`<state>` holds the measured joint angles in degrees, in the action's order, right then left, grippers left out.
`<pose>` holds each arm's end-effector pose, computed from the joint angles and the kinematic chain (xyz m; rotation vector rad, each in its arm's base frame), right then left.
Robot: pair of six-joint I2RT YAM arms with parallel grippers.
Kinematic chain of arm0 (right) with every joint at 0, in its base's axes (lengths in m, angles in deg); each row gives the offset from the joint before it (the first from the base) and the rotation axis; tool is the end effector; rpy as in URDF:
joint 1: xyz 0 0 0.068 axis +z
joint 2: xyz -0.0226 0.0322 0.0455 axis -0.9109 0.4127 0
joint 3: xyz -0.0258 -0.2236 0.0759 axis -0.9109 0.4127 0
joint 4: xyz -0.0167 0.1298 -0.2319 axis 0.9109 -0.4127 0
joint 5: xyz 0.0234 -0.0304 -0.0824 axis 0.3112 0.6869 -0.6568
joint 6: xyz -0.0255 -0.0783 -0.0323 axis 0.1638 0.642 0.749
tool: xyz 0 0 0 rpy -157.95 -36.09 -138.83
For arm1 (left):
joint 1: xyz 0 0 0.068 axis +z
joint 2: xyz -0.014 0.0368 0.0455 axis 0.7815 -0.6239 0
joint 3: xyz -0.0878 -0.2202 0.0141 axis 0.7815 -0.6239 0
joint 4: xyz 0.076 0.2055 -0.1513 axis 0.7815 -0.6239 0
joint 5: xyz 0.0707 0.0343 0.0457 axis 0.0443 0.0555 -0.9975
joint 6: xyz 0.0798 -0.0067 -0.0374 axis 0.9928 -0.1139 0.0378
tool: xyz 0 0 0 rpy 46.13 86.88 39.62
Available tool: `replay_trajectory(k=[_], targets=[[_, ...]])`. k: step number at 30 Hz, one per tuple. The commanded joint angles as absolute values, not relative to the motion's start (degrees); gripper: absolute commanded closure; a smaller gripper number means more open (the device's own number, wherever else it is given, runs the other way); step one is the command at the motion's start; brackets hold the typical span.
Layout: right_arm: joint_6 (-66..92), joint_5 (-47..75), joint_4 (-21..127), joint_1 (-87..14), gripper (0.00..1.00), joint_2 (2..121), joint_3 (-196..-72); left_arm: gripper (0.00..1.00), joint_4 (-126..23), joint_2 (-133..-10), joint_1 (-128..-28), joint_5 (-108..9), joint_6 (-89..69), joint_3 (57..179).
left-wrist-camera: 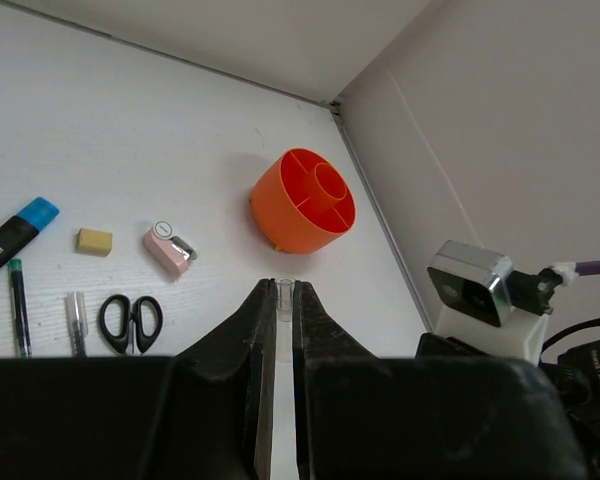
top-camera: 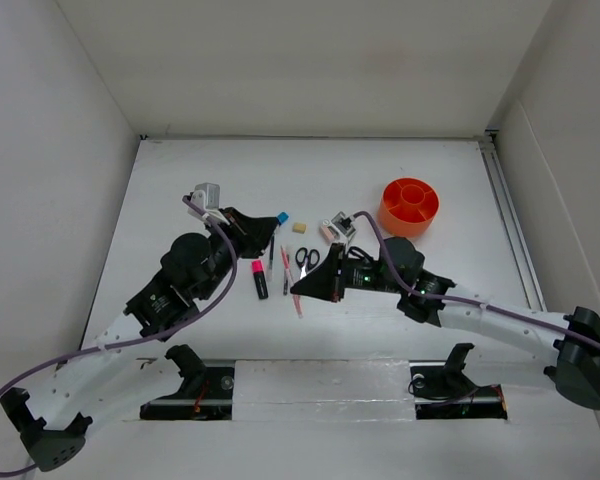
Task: Sort the stationery into containers
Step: Close the pen cap on the pen.
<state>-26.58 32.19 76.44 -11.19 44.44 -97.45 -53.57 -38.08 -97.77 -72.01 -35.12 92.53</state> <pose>0.1569 0.2778 0.2631 -0.5372 1.8115 1.6483 0.1822 -0.1632 0.3588 -0.0729 1.5648 -0.9739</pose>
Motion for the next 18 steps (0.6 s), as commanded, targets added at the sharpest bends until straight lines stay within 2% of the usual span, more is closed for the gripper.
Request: replay_trajectory(k=[1,18], targets=[[-25.8,33.5,84.6,-10.3,1.0,44.9,-97.4,1.0,-48.9,-36.4,-97.5,-71.9,-35.8,92.2],[-24.8,29.0,84.3,-9.7,1.0,46.6,-98.0,1.0,-48.3,-36.6,-97.5,-70.2,-36.9,92.3]])
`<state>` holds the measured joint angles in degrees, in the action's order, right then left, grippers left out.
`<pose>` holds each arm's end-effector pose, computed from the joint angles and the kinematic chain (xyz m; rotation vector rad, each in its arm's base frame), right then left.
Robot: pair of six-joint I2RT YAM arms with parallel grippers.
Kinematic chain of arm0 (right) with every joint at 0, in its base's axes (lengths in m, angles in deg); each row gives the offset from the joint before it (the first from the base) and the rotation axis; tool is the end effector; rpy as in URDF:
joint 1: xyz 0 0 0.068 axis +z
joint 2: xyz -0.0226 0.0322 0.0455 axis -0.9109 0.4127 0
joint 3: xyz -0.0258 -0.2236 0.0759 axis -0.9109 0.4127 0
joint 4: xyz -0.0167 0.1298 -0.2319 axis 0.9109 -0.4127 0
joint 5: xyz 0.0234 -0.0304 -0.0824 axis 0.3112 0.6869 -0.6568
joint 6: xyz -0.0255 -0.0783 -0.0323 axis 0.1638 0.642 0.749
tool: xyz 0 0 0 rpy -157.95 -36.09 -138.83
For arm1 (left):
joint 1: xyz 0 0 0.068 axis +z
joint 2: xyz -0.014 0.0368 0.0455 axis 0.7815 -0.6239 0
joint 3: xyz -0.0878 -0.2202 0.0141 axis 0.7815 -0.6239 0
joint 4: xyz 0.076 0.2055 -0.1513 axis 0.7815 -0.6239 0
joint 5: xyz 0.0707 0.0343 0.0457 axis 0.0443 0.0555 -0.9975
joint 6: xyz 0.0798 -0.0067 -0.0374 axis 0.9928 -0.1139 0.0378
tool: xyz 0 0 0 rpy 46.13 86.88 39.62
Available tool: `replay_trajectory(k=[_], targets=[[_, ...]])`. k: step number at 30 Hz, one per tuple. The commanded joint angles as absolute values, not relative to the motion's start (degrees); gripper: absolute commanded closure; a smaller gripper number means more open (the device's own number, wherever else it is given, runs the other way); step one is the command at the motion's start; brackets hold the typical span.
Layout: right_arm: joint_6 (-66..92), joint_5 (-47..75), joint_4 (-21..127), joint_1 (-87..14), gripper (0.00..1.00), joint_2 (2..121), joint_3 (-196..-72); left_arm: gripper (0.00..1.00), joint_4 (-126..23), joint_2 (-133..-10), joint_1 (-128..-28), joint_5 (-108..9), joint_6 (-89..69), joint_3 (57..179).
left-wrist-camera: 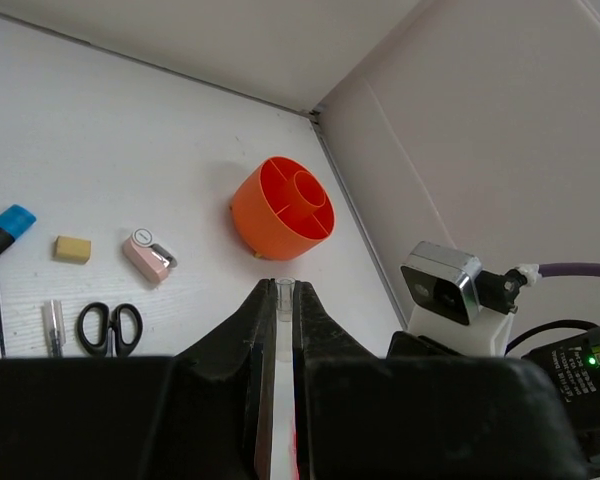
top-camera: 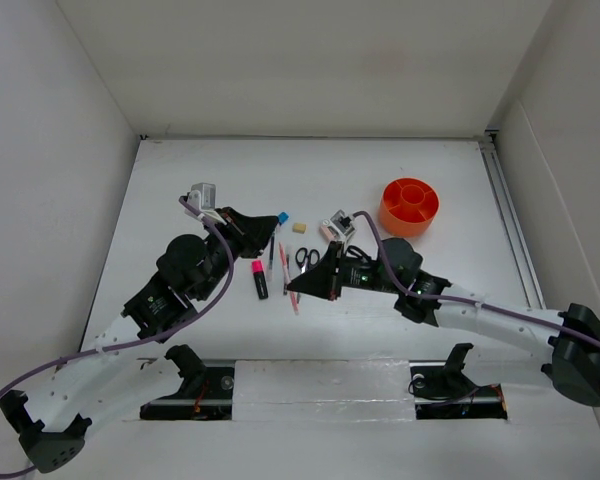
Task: Sort the stationery into containers
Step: Close the pen cap on the pen.
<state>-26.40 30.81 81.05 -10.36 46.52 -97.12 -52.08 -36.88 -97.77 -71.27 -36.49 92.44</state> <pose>0.1577 0.2840 0.2616 -0.5328 1.7651 1.6530 0.1778 -0.1600 0.3668 -0.0875 1.5243 -1.0246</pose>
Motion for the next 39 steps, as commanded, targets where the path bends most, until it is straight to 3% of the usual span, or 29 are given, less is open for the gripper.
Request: replay_trajectory(k=[1,39], targets=[[-24.8,29.0,83.8,-9.7,1.0,46.6,-98.5,1.0,-48.3,-36.6,-97.5,-70.2,-36.9,92.3],[-22.1,23.9,78.4,-9.7,1.0,44.6,-101.2,1.0,-47.7,-37.7,-97.5,-69.0,-37.5,91.2]])
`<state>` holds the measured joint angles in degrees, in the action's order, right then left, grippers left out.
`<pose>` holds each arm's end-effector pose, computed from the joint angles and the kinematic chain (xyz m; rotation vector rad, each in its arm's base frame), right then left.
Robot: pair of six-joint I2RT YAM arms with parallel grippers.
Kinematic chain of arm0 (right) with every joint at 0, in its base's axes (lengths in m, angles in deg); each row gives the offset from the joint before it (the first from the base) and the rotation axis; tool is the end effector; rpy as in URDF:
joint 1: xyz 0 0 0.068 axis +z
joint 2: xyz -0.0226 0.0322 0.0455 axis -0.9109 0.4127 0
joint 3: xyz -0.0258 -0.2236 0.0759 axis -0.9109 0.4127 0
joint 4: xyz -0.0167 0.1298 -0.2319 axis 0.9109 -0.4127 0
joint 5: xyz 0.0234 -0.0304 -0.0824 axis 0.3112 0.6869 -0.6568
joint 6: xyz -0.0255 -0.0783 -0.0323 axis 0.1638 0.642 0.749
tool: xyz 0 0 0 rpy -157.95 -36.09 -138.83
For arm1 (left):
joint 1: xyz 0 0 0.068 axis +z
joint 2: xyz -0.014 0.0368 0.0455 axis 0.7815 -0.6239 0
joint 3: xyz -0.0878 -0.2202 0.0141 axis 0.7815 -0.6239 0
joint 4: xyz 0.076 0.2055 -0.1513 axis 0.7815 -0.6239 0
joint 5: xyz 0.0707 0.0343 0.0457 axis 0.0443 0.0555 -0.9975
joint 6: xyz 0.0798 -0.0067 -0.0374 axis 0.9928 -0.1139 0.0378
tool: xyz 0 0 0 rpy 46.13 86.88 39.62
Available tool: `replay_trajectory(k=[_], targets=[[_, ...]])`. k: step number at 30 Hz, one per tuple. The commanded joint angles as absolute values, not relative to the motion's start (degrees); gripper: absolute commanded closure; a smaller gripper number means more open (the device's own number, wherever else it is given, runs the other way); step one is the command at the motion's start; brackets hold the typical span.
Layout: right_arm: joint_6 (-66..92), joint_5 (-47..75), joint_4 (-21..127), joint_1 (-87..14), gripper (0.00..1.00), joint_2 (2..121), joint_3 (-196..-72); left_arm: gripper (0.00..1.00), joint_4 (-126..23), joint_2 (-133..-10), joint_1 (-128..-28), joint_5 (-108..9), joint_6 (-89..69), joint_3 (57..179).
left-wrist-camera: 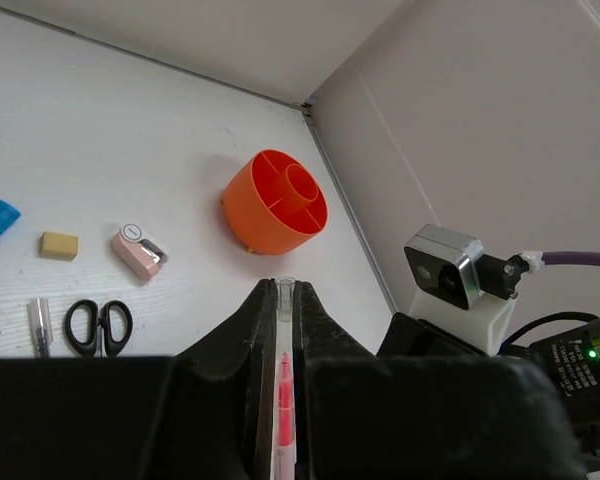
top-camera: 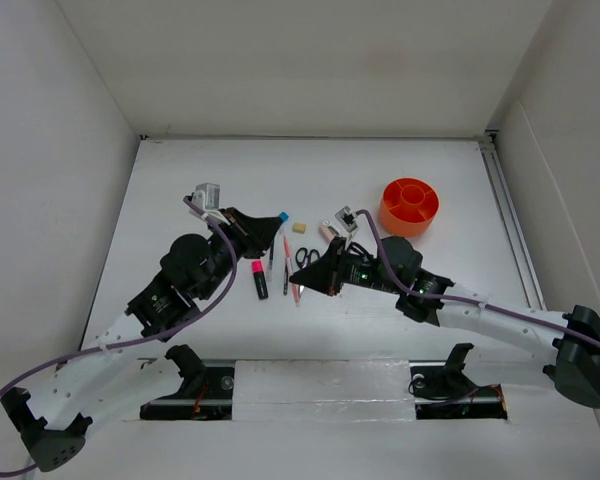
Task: Sort the stationery into containers
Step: Close the pen cap on the pen.
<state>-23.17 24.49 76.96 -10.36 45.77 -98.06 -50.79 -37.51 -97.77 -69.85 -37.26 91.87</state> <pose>0.1655 0.2810 0.2616 -0.4729 1.7828 1.5222 0.1791 -0.1641 0.3639 -0.0767 1.5276 -1.0536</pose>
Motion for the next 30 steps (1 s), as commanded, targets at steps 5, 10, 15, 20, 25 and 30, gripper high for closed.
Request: replay_trajectory(k=[5,10,15,20,25,30], targets=[[-22.1,24.4,78.4,-9.7,1.0,44.6,-101.2,1.0,-47.7,-37.7,-97.5,-69.0,-37.5,91.2],[-22.1,25.1,77.9,-9.7,1.0,44.6,-101.8,1.0,-47.2,-37.7,-97.5,-69.0,-37.5,90.7],[-22.1,24.0,77.9,-9.7,1.0,44.6,-101.8,1.0,-47.2,-37.7,-97.5,-67.4,-37.5,90.7],[-22.1,23.4,77.4,-9.7,1.0,45.2,-102.3,1.0,-46.7,-38.2,-97.5,-66.1,-36.9,90.7],[-22.1,22.4,77.4,-9.7,1.0,44.5,-102.3,1.0,-46.7,-37.6,-97.5,-64.5,-35.5,90.2],[-22.1,21.2,75.5,-9.7,1.0,43.3,-102.3,1.0,-46.7,-36.4,-97.5,-63.3,-34.4,89.7]])
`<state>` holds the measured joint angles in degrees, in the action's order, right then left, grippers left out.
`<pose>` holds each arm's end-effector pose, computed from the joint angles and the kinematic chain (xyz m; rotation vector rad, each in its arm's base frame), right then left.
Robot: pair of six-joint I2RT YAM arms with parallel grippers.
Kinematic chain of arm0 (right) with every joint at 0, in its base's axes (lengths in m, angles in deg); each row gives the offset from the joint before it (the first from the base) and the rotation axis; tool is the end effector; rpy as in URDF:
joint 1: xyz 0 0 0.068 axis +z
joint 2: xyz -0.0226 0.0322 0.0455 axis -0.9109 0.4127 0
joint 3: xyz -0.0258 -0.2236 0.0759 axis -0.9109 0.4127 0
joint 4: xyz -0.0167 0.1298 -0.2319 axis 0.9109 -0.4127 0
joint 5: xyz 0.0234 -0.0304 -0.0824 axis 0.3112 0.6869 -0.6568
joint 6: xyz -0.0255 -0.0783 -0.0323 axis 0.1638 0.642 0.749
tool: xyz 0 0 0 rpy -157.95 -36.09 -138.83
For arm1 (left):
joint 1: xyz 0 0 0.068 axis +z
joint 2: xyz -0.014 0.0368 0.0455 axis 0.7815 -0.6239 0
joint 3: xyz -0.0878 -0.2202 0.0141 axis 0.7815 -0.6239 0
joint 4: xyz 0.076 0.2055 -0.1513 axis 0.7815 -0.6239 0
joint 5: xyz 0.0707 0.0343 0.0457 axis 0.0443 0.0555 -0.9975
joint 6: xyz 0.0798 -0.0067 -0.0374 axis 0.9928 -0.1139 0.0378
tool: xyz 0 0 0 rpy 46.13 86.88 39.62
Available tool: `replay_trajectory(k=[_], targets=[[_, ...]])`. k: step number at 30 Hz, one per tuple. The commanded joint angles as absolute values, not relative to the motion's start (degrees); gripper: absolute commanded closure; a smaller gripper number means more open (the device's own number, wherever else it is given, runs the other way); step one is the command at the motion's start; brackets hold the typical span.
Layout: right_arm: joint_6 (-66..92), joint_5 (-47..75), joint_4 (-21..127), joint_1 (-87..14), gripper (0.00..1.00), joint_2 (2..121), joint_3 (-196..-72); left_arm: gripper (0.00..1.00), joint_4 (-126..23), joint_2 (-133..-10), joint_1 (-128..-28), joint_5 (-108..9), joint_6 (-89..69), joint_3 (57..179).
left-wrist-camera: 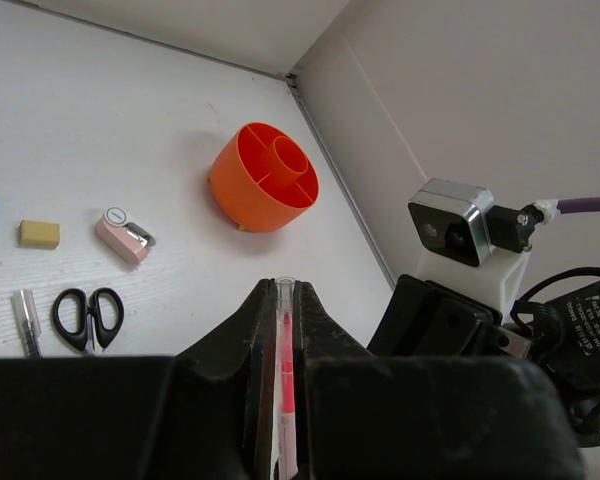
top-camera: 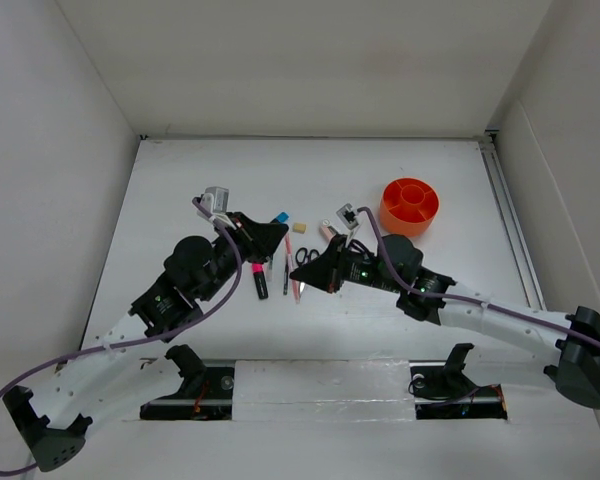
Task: Sort the stationery into containers
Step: Close the pen cap on the pen.
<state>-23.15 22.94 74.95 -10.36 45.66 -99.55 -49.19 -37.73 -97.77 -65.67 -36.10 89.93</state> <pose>0.1680 0.2812 0.2674 -0.4483 1.7899 1.4997 0.1782 -0.1713 0.3539 0.0036 1.5440 -1.0843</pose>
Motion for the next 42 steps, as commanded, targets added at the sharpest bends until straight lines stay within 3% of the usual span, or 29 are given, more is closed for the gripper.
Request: replay_trajectory(k=[1,42], targets=[[-21.5,21.1,75.5,-9.7,1.0,43.3,-102.3,1.0,-46.7,-36.4,-97.5,-63.3,-34.4,89.7],[-16.4,16.6,70.4,-13.2,1.0,39.2,-104.7,1.0,-48.8,-40.5,-97.5,-53.2,-28.3,89.1]])
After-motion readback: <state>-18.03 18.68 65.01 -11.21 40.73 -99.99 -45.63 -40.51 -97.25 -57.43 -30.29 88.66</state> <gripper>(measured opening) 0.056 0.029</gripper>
